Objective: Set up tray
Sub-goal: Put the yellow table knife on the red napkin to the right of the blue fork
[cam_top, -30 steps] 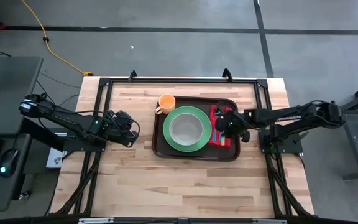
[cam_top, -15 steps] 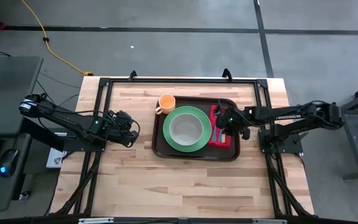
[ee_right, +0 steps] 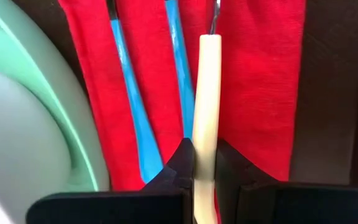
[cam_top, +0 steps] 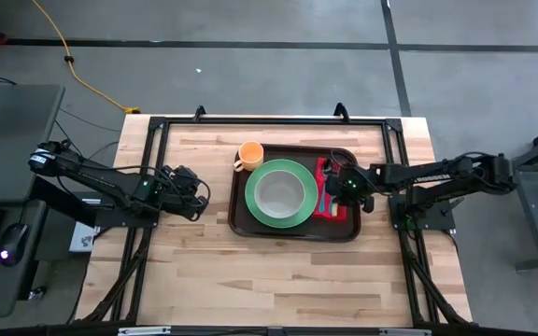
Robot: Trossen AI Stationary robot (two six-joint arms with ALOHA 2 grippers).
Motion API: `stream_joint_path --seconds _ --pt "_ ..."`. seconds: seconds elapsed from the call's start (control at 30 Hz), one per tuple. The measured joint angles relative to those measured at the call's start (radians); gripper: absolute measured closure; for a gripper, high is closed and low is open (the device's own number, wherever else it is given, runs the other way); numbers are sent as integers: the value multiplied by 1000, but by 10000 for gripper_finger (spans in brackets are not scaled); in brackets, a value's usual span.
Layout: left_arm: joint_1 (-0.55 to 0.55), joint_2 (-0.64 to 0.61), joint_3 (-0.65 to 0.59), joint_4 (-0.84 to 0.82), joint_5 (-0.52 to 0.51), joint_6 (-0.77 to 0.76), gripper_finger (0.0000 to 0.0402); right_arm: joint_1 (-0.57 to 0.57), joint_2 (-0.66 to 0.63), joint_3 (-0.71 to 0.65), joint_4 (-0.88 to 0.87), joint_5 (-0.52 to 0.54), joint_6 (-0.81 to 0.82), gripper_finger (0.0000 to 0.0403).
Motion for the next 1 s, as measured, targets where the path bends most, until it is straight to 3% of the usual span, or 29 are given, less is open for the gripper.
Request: stream_joint_path --seconds 0.23,0.53,1.0 --pt "0 0 0 0 0 0 371 0 -1 0 -42 -10 -17 388" --pt "0 0 0 5 1 0 371 0 -1 1 -57 13 -14 336" --pt "0 0 0 14 4 0 371 0 -1 0 -55 4 -43 351"
